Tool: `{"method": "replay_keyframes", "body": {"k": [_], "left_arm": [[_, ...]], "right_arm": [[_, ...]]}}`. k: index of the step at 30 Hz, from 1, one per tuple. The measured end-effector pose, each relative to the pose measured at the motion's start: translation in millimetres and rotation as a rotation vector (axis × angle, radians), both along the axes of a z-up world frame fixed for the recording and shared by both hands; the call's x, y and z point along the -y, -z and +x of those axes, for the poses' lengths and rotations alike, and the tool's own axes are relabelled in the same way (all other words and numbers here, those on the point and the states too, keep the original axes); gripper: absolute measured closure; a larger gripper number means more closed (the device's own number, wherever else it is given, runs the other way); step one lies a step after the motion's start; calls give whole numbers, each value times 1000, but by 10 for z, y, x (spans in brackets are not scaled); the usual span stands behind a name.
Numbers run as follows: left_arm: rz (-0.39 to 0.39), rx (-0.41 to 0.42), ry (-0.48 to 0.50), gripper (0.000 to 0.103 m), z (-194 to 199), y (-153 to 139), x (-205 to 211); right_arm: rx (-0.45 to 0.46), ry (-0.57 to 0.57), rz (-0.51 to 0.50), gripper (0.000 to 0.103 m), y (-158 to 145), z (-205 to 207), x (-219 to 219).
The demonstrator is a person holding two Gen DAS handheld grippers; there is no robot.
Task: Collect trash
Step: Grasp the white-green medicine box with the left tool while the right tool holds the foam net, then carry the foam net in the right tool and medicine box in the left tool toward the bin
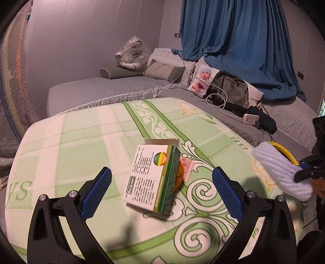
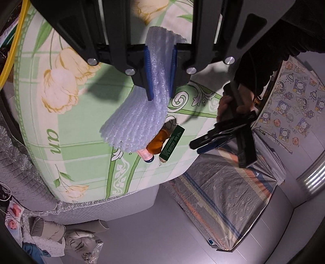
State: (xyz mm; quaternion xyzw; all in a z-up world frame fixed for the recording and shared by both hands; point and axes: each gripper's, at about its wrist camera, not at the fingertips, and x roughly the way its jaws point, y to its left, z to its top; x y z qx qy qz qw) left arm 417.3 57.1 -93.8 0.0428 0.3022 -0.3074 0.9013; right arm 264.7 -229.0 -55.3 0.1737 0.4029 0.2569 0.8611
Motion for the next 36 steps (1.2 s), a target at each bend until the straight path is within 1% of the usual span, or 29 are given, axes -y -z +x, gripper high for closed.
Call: {"method": "replay_keyframes", "body": {"k": [6,9,12,16,24,25,26,27,28,33,36], "left_arm": [[45,-51,73,8,355,183,182],[32,-92,100,8,480,265,203],[35,-117,111,8,580,366,239],[24,-155,129,8,645,470,252],[8,-174,147,9,668,560,232],[6,-174,147,10,669,566,224],[4,-174,150,18,662,566,223],[8,-173,151,29,659,567,229],[13,-174,153,32,660,570,226],[18,-169,150,37,638,551,222],[10,-151,129,39,614,488,183]], "right_arm": [[5,13,11,88,-3,-8,54],[2,10,12,88,23,-9,55],[-1,10,10,88,52,1,53],[-4,7,13,88,70,7,37],[3,0,16,88,64,-3,7],[4,2,14,88,60,-7,6],[6,2,11,88,57,-12,3],[7,3,9,88,54,-14,1],[9,5,5,88,53,-16,5],[13,13,5,88,30,-58,11],[21,17,5,88,0,-95,21]]}}
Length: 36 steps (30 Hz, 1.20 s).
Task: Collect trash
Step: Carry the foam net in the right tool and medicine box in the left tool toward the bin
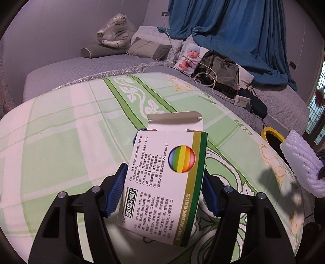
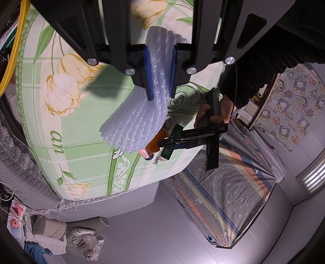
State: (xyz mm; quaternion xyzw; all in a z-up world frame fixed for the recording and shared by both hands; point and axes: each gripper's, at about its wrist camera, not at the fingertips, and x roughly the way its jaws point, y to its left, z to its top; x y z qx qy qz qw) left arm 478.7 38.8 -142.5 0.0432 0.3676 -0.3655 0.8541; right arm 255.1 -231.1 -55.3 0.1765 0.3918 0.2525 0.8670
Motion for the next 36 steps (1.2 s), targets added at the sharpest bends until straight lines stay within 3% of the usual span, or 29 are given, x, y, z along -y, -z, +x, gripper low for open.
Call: {"method": "replay_keyframes", "body": {"k": [5,11,20,27,36], "left_arm": [[-73,29,-29,39,-133,-257,-200],[-106,115,-92,39,-609,-596,-502],[-46,165,-329,39,-1516,-613,-638],[-34,180,-377,39,-1990,-604,-342],[-37,287,-226,39,-2198,-1014,517]], "right_arm": [[15,3,-1,88,-45,-55,19],[25,-15,15,88,-74,-123,-22],[2,-55,38,88,8,-164,-164],[-34,-38,57,88,141,-169,-159],[13,83,71,88,10,-338,291]]}}
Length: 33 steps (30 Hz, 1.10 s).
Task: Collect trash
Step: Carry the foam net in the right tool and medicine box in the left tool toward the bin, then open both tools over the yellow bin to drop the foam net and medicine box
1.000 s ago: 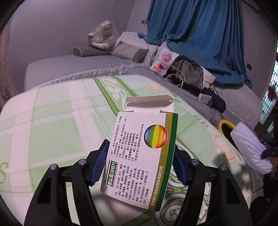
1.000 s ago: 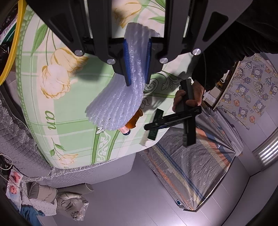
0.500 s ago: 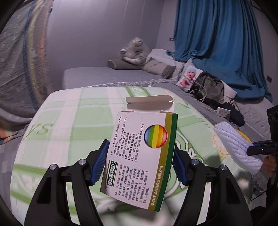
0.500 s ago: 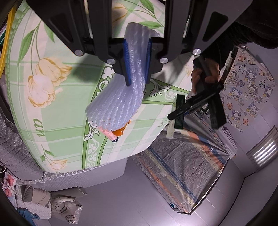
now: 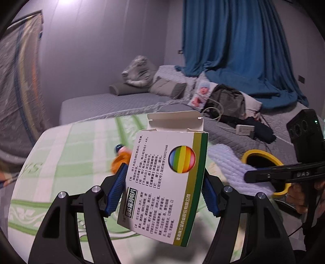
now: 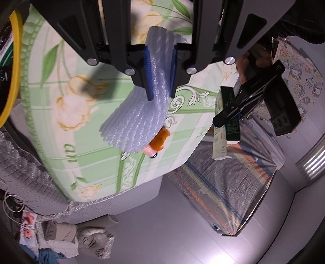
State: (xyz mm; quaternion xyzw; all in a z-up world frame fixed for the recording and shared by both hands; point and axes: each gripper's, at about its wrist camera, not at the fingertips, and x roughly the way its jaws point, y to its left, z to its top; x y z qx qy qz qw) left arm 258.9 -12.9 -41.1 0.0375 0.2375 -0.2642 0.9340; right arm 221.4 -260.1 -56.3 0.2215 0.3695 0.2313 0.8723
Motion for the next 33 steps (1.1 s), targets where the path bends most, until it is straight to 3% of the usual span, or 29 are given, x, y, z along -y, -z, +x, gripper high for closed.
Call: {"method": "replay_keyframes", "body": {"k": [7,17,27,33], "left_arm": [[33,70,119,38,-149,-225,728],[38,102,267,38,-216,-388,1598],[39,77,372,38,-219,-297,2308],[61,37,418,38,-200,-53,2774]], "right_arm": [[53,155,3,88,-146,-224,601],[124,414,-22,88,-266,-633,1435],[98,619,-86,88,-98,-938,2035],[50,700,-101,88,114,-1047,2307]]}}
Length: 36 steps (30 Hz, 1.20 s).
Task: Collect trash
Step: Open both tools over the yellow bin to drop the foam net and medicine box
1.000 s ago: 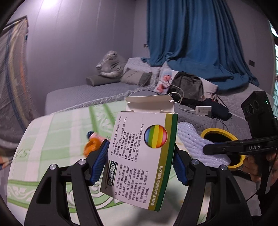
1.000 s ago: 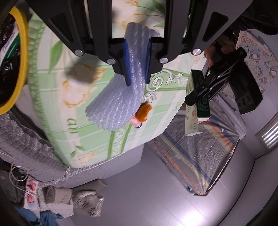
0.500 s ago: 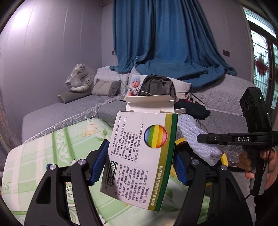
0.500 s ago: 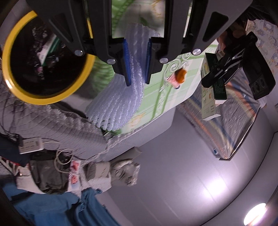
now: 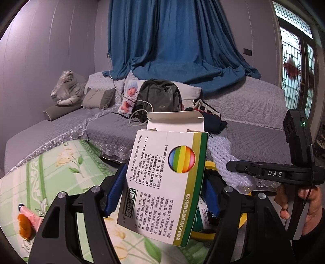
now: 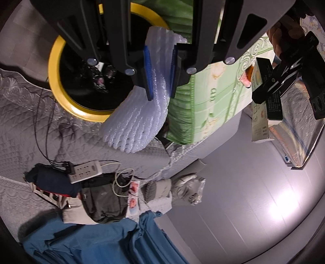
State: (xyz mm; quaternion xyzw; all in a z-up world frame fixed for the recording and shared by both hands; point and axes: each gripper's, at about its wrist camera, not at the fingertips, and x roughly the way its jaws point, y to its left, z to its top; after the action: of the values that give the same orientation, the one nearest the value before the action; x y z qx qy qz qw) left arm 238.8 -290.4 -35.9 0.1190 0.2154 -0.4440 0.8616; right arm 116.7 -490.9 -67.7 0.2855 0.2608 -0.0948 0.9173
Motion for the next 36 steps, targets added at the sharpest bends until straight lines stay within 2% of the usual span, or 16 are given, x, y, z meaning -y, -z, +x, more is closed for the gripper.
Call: {"method": "replay_keyframes", "body": {"k": [5,11,13,15,17,20,24,31,36], "left_arm": [[37,-53,4,38,89,256,362],[53,-131,7,36,183,484,607],[52,-150,-1,33,215,518,645],[42,-172,-23,18,253,531,648],[27,-194,-50,13,305,545,598],[12,-228,-84,9,401,560,515],[-21,-246,-116,8,481,531,343],[-43,-165,-145,8,492,388,-22],[-56,-120,-193,8,636,290,-615]], "right_arm": [[-51,41,12,88,202,-6,168],[-87,78,65,88,442,-36,337],[-96,82,61,86,459,-47,358],[-104,101,50,75,468,-77,371],[-110,124,31,62,457,-101,398],[-109,160,28,52,442,-152,463],[-104,172,45,50,458,-190,496],[-89,99,58,49,369,-91,252],[-67,6,47,47,234,65,-45]]}}
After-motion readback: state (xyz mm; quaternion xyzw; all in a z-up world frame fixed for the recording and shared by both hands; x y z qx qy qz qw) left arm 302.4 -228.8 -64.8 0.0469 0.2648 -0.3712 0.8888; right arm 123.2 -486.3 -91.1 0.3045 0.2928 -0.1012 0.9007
